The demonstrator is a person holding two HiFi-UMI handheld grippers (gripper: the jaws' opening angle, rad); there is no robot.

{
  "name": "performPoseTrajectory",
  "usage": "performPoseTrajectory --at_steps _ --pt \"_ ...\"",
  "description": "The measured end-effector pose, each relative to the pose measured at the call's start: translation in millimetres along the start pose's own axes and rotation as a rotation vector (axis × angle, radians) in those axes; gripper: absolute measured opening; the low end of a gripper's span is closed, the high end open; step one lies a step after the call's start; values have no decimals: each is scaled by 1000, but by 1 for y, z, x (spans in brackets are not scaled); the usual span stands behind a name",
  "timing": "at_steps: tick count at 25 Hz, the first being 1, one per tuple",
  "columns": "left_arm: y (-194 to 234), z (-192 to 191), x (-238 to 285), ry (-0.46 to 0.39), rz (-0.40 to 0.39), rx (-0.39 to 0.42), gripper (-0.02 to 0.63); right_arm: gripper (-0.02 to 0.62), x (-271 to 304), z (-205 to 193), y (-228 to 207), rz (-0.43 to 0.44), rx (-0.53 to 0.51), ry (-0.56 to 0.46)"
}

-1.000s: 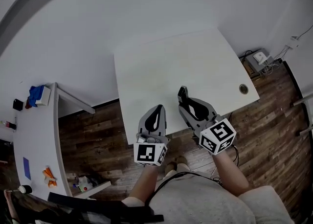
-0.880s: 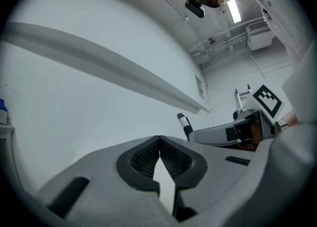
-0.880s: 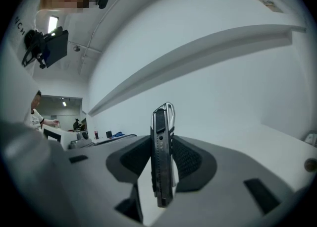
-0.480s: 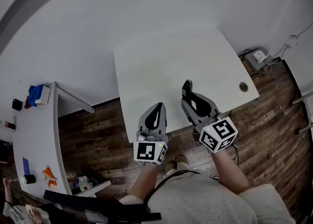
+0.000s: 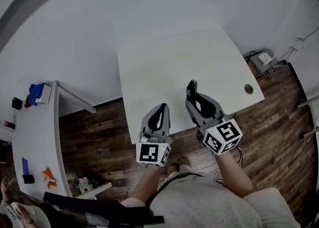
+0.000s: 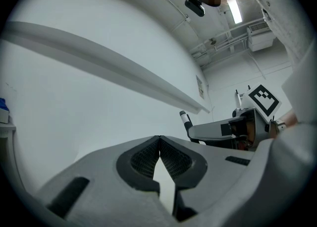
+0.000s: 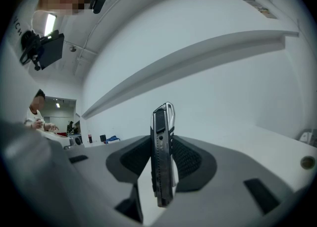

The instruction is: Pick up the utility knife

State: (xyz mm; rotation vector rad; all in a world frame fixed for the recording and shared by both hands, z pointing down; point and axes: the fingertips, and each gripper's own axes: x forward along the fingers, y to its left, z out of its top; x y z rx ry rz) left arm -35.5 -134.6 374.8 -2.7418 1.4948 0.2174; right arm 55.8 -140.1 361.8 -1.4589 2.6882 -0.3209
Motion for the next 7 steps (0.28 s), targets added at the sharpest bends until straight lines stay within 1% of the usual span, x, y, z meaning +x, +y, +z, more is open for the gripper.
performPoseTrajectory --at_steps 7 --pt "6 -1 -6 -3 13 -3 8 137 0 -1 2 -10 0 -3"
